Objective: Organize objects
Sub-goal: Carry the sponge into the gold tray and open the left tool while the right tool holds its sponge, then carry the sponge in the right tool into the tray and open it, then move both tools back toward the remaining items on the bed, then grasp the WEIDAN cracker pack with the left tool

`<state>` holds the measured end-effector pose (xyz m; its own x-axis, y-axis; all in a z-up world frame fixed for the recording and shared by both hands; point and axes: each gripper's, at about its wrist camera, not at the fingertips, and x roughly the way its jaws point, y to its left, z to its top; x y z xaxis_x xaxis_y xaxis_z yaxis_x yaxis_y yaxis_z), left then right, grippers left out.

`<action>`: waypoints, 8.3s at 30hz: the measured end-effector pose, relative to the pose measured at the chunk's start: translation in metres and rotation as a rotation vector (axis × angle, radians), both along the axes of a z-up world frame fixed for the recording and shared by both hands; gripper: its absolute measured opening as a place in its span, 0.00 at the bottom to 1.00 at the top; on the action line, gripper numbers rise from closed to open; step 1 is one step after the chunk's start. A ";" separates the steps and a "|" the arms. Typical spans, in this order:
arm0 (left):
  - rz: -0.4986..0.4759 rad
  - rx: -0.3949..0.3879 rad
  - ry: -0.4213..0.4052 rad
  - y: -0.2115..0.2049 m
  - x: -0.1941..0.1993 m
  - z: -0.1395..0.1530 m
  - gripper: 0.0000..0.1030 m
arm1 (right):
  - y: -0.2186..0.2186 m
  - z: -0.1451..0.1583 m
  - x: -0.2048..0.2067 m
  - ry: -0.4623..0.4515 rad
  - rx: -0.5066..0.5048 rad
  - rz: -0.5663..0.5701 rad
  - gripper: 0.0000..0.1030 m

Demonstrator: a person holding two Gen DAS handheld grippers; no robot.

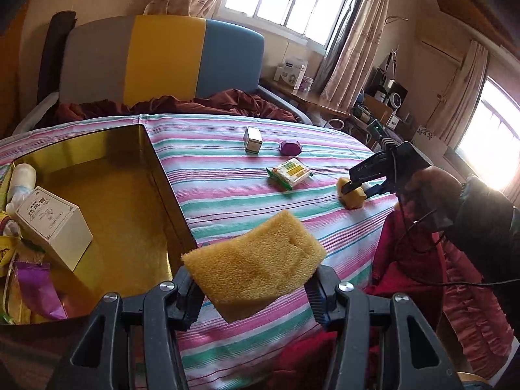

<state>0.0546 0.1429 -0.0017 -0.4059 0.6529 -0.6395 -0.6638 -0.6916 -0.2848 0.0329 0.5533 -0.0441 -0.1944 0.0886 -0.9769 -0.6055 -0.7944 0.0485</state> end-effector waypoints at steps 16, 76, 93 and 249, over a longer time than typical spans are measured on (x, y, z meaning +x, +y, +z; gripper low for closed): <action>0.089 -0.020 -0.010 -0.030 -0.009 -0.002 0.52 | -0.157 0.010 -0.057 0.307 -0.076 0.562 0.53; 0.595 -0.120 -0.117 -0.152 -0.223 0.007 0.80 | -0.193 -0.009 -0.064 0.249 0.130 0.721 0.53; 0.595 -0.220 0.097 -0.138 -0.073 0.019 0.80 | -0.201 -0.016 -0.063 0.223 0.197 0.738 0.55; -0.113 -0.323 0.086 0.173 -0.052 -0.066 0.46 | 0.017 0.029 -0.027 0.505 -0.228 -0.157 0.93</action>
